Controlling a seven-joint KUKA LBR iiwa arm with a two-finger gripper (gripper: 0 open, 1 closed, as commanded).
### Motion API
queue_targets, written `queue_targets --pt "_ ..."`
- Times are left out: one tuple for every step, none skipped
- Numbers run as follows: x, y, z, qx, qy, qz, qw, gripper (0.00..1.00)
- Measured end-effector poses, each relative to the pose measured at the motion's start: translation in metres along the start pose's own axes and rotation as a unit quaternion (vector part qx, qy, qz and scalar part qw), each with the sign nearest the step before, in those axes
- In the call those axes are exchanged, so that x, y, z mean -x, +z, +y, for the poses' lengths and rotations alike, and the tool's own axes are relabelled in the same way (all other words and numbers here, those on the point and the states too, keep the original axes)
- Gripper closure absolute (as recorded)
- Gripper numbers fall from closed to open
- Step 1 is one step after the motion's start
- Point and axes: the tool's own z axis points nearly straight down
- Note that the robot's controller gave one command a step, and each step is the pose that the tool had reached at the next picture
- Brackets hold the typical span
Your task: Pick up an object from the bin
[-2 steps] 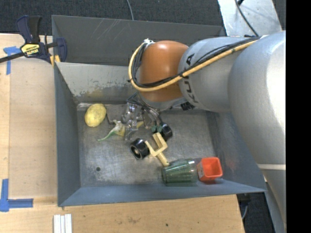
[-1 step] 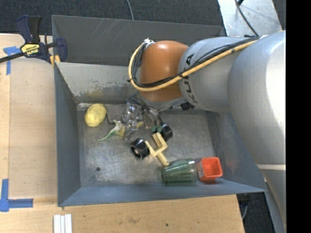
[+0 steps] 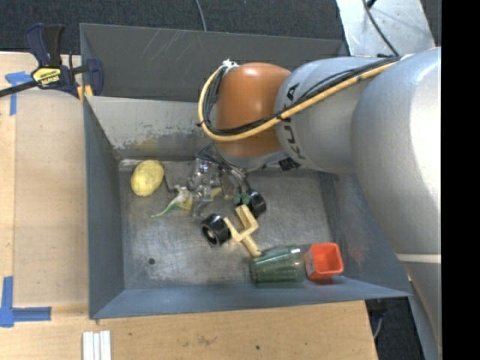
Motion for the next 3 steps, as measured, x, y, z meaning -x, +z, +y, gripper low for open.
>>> queue_targets --pt "-0.0035 -0.0036 -0.0008 0.0 0.001 -0.0025 1.0 1.0" --pt "-0.0035 -0.0036 -0.0009 0.0 0.001 -0.0025 1.0 1.0" --pt "-0.0035 -0.0036 -0.0009 0.0 0.001 -0.0025 1.0 1.0"
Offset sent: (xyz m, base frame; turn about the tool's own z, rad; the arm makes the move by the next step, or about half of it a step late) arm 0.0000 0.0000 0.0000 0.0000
